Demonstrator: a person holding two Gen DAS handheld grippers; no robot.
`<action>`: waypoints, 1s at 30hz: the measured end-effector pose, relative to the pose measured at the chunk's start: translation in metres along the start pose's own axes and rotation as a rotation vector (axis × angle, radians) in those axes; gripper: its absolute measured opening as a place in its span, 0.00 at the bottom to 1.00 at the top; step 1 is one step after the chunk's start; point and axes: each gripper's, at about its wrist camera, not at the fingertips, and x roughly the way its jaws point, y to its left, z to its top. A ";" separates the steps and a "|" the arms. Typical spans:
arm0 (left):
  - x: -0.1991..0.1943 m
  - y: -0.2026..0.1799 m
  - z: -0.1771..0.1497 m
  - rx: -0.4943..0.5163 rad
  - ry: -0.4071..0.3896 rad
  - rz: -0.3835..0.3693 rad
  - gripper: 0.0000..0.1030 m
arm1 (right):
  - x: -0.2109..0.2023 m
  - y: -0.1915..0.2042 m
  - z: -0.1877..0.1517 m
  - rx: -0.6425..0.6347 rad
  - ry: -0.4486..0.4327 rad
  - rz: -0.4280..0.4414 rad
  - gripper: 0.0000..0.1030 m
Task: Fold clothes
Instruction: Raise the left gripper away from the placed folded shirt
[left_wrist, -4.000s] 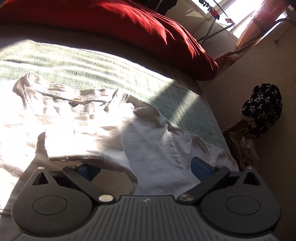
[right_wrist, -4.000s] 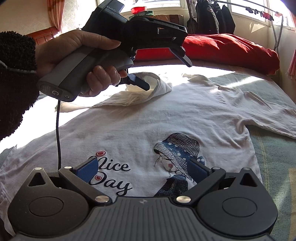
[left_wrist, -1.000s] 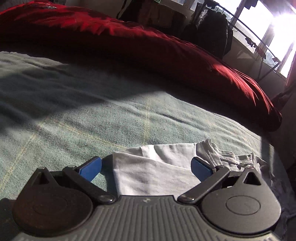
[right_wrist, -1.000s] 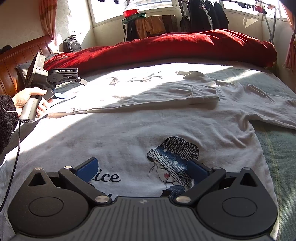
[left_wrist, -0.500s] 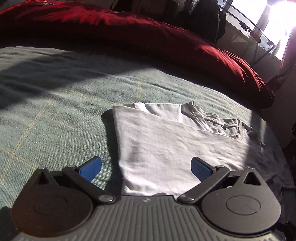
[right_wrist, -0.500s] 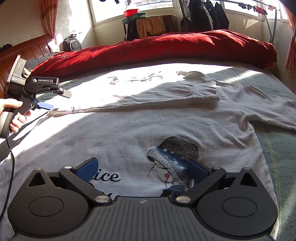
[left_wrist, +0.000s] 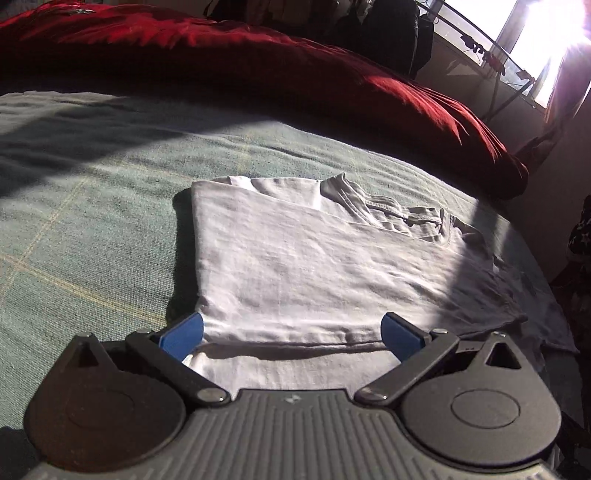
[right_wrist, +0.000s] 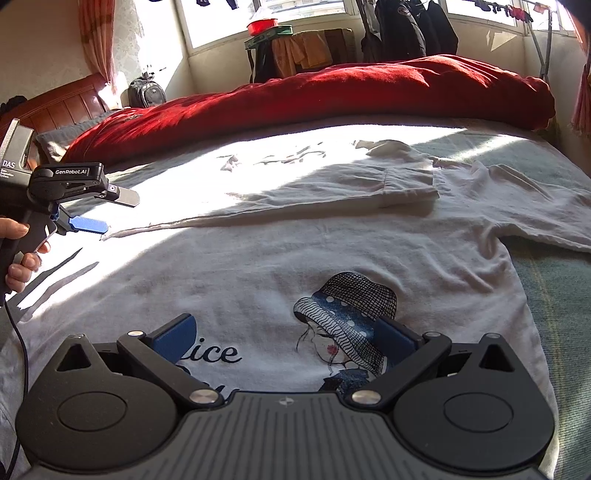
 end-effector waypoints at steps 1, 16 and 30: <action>-0.008 -0.004 0.000 0.016 0.001 0.012 0.99 | 0.000 0.000 0.000 -0.002 0.002 0.001 1.00; -0.064 -0.092 -0.036 0.269 -0.012 0.033 0.99 | 0.002 0.005 -0.005 -0.074 0.030 -0.015 1.00; 0.015 -0.098 -0.082 0.444 -0.011 -0.061 0.99 | -0.003 -0.021 0.002 0.124 -0.017 0.086 1.00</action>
